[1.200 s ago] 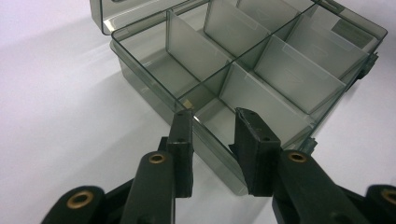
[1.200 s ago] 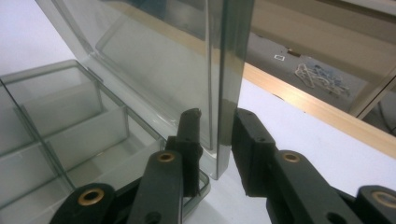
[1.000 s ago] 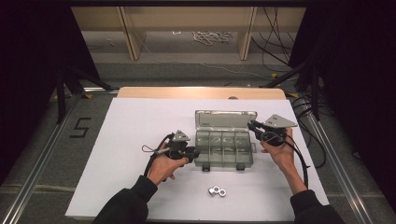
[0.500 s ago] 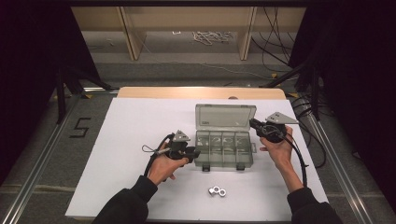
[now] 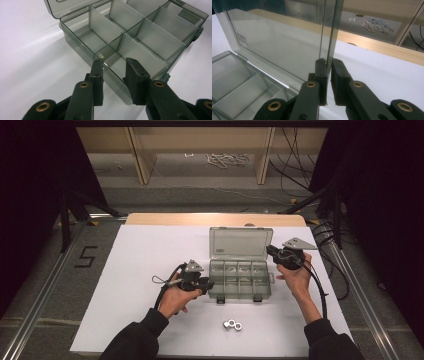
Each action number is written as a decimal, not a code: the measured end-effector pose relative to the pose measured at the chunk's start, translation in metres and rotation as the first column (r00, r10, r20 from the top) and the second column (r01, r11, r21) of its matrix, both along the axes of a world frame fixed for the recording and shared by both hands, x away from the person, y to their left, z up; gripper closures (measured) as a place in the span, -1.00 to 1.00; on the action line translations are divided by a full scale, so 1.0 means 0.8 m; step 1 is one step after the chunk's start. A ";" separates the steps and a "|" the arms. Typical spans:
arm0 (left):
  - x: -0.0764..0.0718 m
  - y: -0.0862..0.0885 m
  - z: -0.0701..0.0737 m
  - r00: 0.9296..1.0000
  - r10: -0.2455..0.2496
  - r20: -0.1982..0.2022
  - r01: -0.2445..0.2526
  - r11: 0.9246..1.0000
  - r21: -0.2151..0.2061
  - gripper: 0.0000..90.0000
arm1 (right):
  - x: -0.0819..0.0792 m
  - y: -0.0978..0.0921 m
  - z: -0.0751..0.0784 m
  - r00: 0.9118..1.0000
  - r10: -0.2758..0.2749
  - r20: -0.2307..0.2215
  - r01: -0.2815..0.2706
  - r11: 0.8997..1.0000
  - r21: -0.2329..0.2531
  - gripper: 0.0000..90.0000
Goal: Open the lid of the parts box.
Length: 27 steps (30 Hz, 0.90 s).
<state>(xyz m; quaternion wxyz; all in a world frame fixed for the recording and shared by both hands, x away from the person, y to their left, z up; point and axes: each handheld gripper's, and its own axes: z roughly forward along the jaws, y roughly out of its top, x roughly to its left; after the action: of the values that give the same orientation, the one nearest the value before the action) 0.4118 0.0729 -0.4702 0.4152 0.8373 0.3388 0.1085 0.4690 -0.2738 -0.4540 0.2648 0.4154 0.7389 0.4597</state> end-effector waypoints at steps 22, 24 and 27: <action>-0.001 0.000 0.000 1.000 0.008 0.004 -0.008 1.000 -0.001 0.51 | 0.013 0.005 -0.007 0.999 -0.033 -0.015 0.033 0.999 0.034 0.84; 0.003 0.003 0.000 0.999 -0.033 0.025 0.033 0.999 0.013 0.51 | 0.015 0.005 -0.008 0.999 -0.036 -0.018 0.036 0.999 0.020 0.83; 0.003 0.003 0.000 0.999 -0.034 0.029 0.034 0.999 0.020 0.51 | 0.019 0.002 -0.009 0.999 -0.041 -0.013 0.041 0.999 0.031 0.83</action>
<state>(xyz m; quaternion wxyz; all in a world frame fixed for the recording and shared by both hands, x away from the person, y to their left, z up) 0.4138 0.0750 -0.4700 0.4140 0.8452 0.3172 0.1171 0.4842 -0.2718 -0.4616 0.2632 0.4374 0.7246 0.4630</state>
